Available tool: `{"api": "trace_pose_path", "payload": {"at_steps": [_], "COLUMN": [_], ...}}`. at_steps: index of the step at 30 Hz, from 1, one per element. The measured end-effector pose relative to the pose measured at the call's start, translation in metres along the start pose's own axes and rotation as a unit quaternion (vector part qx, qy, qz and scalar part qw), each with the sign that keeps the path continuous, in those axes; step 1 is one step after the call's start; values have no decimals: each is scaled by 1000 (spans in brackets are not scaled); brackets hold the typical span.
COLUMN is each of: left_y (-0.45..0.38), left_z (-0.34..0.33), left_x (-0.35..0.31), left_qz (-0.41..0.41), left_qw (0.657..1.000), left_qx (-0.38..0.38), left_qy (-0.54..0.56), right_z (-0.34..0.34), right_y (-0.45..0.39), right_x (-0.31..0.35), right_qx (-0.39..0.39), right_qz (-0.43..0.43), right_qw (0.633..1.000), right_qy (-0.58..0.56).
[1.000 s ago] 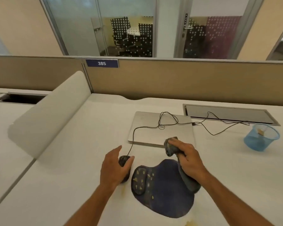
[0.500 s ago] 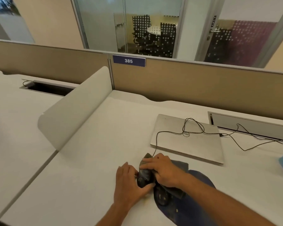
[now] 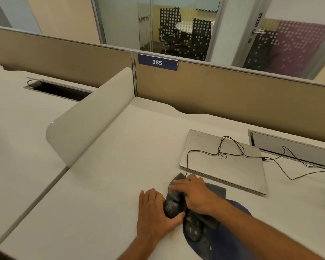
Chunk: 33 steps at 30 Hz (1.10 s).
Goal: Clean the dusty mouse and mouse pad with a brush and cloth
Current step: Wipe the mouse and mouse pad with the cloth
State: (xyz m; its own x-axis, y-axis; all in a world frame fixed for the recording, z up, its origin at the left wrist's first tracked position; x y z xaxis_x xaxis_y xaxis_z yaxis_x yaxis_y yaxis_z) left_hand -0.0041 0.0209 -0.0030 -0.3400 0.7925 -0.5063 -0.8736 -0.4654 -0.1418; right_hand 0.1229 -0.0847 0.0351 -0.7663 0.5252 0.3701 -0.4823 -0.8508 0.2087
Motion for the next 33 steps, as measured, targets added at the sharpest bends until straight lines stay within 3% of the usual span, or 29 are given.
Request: {"api": "trace_pose_path", "payload": {"at_steps": [4, 11, 18, 25, 31, 33], "left_y": [-1, 0, -1, 0, -1, 0], "left_z": [-1, 2, -3, 0, 0, -1], "left_x": [0, -2, 0, -2, -2, -2], "left_qz": [-5, -11, -2, -1, -8, -10], "left_qw": [1000, 999, 1000, 1000, 1000, 999], "left_qx": [-8, -42, -7, -24, -28, -31], "left_qy": [-5, 9, -7, 10, -4, 3], "right_z": [-14, 7, -13, 10, -4, -7], "right_y": [18, -13, 22, -8, 14, 15], "right_x": [3, -8, 2, -7, 1, -1], "right_qx": [8, 5, 9, 5, 3, 6], "right_qz": [49, -42, 82, -47, 50, 47], "right_qw": [998, 999, 994, 999, 993, 991], "right_qy": [42, -23, 68, 14, 108, 121]}}
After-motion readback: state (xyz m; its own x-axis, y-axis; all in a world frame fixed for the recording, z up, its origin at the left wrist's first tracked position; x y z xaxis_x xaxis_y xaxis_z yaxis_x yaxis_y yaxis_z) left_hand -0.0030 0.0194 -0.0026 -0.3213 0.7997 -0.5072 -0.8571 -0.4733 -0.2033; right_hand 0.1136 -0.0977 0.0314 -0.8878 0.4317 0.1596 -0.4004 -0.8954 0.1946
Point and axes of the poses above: each hand's wrist, its own y-axis away from the middle knuckle, its own z-axis out of the back of the hand, x = y × z, the point moved 4 cm from there along -y, towards the middle knuckle
